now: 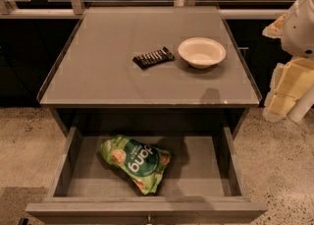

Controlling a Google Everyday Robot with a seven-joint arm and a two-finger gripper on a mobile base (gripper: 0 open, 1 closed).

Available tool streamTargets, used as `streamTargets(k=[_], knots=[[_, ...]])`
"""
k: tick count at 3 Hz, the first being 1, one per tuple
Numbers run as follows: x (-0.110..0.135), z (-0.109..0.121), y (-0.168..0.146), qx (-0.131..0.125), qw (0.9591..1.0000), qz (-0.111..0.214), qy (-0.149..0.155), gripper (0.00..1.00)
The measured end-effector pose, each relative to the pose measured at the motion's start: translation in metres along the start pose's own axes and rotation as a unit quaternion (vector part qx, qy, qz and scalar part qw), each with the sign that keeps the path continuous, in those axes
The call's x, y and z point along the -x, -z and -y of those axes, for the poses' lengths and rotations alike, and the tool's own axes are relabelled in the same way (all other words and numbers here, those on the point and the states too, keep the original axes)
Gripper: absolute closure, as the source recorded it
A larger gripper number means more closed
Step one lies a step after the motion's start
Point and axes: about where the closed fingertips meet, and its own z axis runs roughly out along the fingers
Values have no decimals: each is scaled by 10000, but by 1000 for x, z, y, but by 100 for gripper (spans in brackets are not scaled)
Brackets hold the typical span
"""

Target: Pick green rice chip bag from top drawer and place on counter

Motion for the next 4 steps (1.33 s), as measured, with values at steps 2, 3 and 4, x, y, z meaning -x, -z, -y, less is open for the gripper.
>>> streamTargets(k=[2, 3, 4], knots=[[0, -2, 0, -11, 9999, 97, -44, 0], [-7, -20, -23, 163, 9979, 389, -486, 0], [-1, -42, -63, 596, 9934, 688, -703, 0]])
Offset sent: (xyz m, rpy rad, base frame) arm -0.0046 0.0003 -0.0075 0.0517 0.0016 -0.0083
